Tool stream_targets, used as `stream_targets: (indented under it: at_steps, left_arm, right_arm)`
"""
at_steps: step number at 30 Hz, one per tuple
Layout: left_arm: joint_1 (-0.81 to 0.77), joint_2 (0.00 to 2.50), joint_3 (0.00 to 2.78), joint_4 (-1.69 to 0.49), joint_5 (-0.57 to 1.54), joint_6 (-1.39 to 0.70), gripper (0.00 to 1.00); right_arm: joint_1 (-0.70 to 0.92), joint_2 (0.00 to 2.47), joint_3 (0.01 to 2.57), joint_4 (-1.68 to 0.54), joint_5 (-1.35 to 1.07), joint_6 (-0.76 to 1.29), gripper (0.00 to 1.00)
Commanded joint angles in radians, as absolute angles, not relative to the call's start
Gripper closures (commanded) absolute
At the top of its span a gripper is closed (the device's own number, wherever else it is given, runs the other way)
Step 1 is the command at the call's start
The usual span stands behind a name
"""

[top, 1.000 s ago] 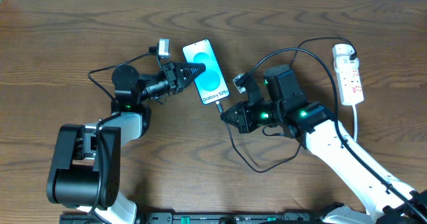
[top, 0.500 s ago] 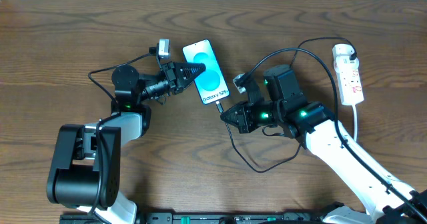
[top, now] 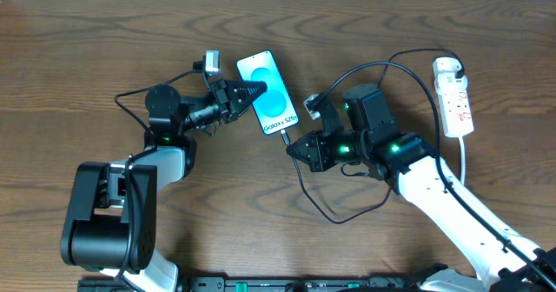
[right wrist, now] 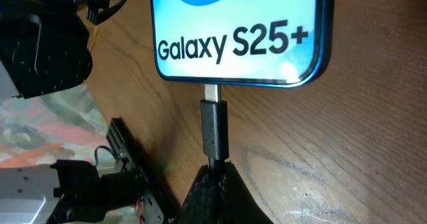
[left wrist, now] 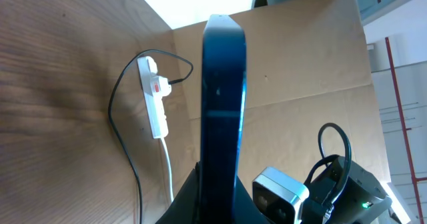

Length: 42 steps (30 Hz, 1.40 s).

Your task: Plug charger to phone and switch on socket

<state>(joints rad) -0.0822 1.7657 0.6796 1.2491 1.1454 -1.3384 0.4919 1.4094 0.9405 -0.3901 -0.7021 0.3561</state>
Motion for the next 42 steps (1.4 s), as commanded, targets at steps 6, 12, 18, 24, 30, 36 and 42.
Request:
stream_targets:
  at_steps: [6,12,18,24,30,36,42]
  left_arm:
    - [-0.084,1.756,0.708,1.262,1.154,-1.372,0.93]
    - [-0.084,1.756,0.708,1.262,1.155,-1.386,0.92]
    - [-0.084,1.756,0.708,1.262,1.154,-1.369,0.92]
    - [-0.084,1.756,0.708,1.261,1.128,-1.343,0.93]
    - [-0.084,1.756,0.708,1.261,1.129,-1.343,0.93]
    - [-0.084,1.756,0.708,1.261,1.136,-1.343,0.93]
    - [-0.084,1.756,0.708,1.261,1.144,-1.343,0.93]
  right_arm:
    - [0.485,1.412,0.947,-0.399,-0.66,0.419,0.99]
    - [0.485,1.412,0.947,-0.403,-0.649,0.433,0.99]
    - [0.485,1.412,0.947,-0.397,-0.662,0.429,0.99]
    - [0.486,1.412,0.947,-0.408,-0.744,0.384,0.99]
    - [0.485,1.412,0.947,-0.399,-0.745,0.384,0.99]
    - [0.485,1.412,0.947,-0.4,-0.739,0.384,0.99]
    - [0.485,1.412,0.947,-0.4,-0.709,0.389,0.99]
